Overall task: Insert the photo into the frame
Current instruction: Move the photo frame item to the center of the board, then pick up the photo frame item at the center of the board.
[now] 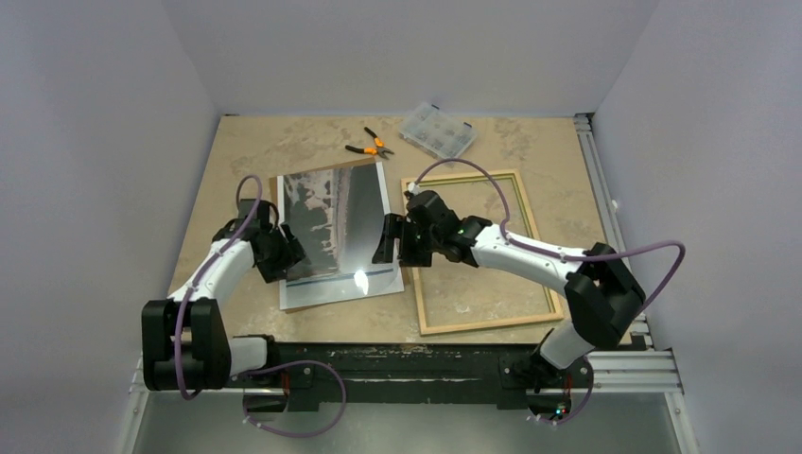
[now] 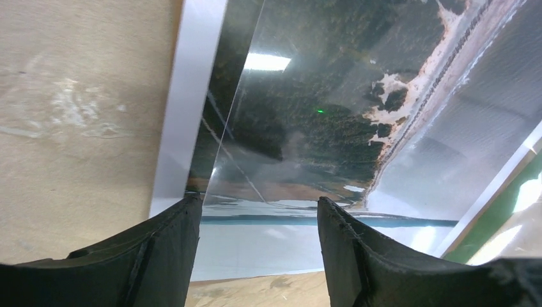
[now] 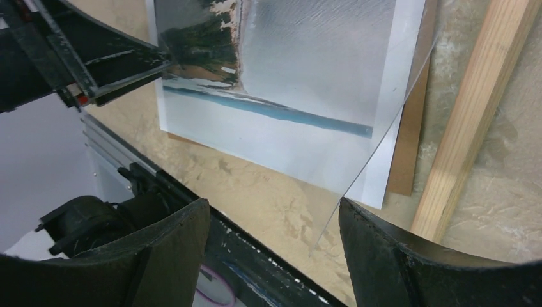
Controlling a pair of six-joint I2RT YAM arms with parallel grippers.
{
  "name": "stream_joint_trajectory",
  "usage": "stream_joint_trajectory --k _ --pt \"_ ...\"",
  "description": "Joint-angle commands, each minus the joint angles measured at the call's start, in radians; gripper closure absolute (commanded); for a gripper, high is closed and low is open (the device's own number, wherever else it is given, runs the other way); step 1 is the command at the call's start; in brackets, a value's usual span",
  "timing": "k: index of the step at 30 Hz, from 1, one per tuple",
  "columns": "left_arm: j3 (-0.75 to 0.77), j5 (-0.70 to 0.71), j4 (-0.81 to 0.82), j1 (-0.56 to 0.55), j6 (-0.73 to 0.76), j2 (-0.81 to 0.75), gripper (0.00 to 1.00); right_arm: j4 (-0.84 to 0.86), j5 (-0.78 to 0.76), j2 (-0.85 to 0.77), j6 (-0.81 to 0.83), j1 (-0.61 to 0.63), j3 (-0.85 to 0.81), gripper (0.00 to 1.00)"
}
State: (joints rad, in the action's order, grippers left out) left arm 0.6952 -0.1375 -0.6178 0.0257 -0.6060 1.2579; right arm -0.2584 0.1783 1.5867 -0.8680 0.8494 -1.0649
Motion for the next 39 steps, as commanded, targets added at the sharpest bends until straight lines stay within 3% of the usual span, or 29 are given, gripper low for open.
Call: stream_joint_trajectory --k 1,12,19,22,30,39 --pt "-0.023 -0.192 0.091 -0.055 -0.059 0.020 0.37 0.088 0.058 -0.102 -0.066 0.020 0.053 0.28" --pt "-0.010 -0.168 0.132 -0.221 -0.117 0.065 0.38 -0.060 -0.124 -0.392 -0.128 0.020 0.240 0.28" --pt "0.009 -0.090 0.070 -0.230 -0.092 0.079 0.35 -0.328 -0.418 -0.423 -0.059 0.016 0.247 0.22" --pt "0.015 -0.072 0.052 -0.230 -0.080 0.091 0.34 -0.355 -0.443 -0.432 -0.013 -0.019 0.259 0.17" --pt "0.015 -0.077 0.058 -0.230 -0.082 0.102 0.34 -0.167 -0.161 -0.405 0.195 -0.261 0.278 0.18" --pt "0.015 -0.080 0.057 -0.230 -0.080 0.106 0.34 0.091 0.321 -0.124 0.219 -0.491 0.225 0.23"
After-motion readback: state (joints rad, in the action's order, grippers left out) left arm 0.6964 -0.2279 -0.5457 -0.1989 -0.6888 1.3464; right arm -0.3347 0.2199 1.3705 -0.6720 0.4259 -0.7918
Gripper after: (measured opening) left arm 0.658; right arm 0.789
